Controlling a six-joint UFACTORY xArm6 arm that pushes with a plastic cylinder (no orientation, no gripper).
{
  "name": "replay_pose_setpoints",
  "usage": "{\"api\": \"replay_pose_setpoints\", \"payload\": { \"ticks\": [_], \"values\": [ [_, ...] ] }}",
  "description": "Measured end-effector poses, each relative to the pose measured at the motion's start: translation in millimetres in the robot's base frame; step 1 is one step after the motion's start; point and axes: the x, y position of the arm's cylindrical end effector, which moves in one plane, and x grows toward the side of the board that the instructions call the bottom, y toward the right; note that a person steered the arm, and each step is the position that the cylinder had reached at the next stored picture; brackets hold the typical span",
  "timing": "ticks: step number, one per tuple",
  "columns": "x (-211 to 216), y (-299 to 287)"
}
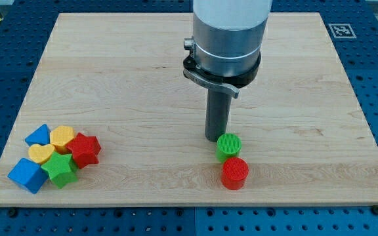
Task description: Push the blue triangle to the top of the green circle
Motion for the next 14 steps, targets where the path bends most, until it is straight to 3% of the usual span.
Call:
{"api": "replay_pose_setpoints", "payload": {
  "ticks": [3, 4, 7, 8, 11, 14],
  "values": [
    [-0.8, 17.1],
    [-18.9, -30.9],
    [-62.6, -297.8],
    [-47.2, -342.1],
    [13.0, -335.2],
    [19.2, -322.8]
  ]
}}
